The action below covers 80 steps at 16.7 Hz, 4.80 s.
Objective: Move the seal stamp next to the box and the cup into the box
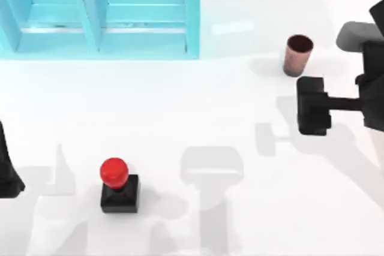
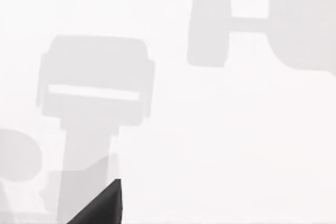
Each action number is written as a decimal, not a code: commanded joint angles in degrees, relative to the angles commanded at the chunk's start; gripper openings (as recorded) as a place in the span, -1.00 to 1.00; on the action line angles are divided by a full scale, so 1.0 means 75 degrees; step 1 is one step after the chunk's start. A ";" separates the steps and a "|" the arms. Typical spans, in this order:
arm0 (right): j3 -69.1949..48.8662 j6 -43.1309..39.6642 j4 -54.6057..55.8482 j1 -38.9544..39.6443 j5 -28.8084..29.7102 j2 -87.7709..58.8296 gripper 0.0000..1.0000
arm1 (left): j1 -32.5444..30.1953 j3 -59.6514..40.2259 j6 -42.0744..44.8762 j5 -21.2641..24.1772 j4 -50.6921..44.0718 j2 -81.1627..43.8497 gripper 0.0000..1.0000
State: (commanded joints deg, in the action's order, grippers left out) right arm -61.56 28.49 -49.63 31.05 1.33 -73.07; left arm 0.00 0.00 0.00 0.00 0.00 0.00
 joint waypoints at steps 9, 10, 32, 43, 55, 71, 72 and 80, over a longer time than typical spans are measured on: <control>-0.7005 0.2778 -0.4176 0.2703 0.0674 -0.6739 1.00 | 0.0000 0.0000 0.0000 0.0000 0.0000 0.0000 1.00; -0.7779 0.3048 -0.4482 0.2935 0.0750 -0.7318 1.00 | 0.0000 0.0000 0.0000 0.0000 0.0000 0.0000 1.00; -1.1375 0.4594 -0.4542 0.4131 0.1242 -0.9958 1.00 | 0.0000 0.0000 0.0000 0.0000 0.0000 0.0000 1.00; -0.9268 0.4500 -0.2742 0.4038 0.1230 -0.9671 1.00 | 0.0000 0.0000 0.0000 0.0000 0.0000 0.0000 1.00; -0.9268 0.4500 -0.2742 0.4038 0.1230 -0.9671 -0.81 | 0.0000 0.0000 0.0000 0.0000 0.0000 0.0000 1.00; -0.8174 0.4193 -0.2852 0.3701 0.1185 -0.8349 -1.00 | 0.0000 0.0000 0.0000 0.0000 0.0000 0.0000 1.00; -0.7856 0.4092 -0.2893 0.3608 0.1173 -0.7895 -1.00 | 0.0000 0.0000 0.0000 0.0000 0.0000 0.0000 1.00; -0.6384 0.3630 -0.3182 0.3232 0.1104 -0.6206 -1.00 | 0.0000 0.0000 0.0000 0.0000 0.0000 0.0000 1.00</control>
State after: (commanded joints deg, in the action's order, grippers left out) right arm -109.44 55.72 -73.50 55.29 9.61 -119.62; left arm 0.00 0.00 0.00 0.00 0.00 0.00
